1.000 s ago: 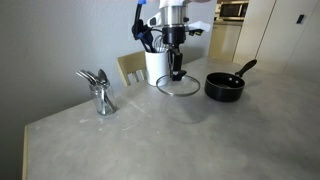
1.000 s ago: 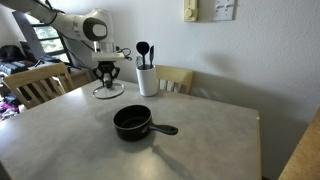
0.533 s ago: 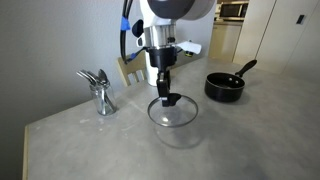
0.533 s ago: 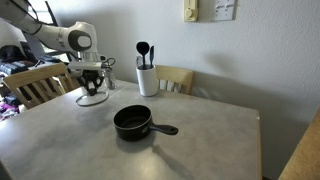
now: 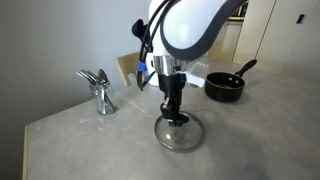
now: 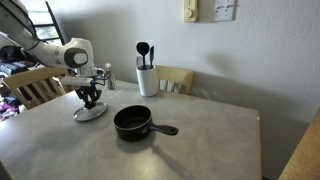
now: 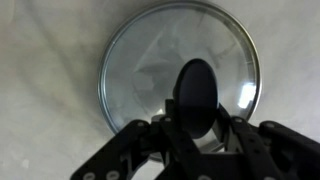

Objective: Pick up the lid from the black pot and put it on the table.

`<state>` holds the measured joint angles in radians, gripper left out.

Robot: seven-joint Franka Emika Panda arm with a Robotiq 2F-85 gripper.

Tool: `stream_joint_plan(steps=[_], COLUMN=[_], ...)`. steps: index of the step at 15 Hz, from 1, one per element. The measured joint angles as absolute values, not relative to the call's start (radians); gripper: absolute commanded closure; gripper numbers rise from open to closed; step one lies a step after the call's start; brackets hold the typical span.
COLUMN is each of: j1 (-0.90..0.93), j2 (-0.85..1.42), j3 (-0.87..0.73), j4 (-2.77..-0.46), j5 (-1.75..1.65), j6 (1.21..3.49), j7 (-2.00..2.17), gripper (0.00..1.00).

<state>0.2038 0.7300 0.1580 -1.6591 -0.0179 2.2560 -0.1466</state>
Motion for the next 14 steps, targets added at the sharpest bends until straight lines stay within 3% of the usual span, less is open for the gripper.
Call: stream_joint_plan(steps=[11,12,13,14], j1=[0.184,0.184,0.184,0.184], j2=[0.687,0.688,0.688,0.688], j3=[0.127,0.128,0.128,0.128], j4=[-1.728,-1.725,-1.721,-1.716], j5=[-0.038,-0.04,-0.043,-0.047], j6=[2.372,2.372,2.372,2.371], j7=[-0.158,-0.17,-0.181,-0.191], gripper=[0.87,0.73,0.37,0.36])
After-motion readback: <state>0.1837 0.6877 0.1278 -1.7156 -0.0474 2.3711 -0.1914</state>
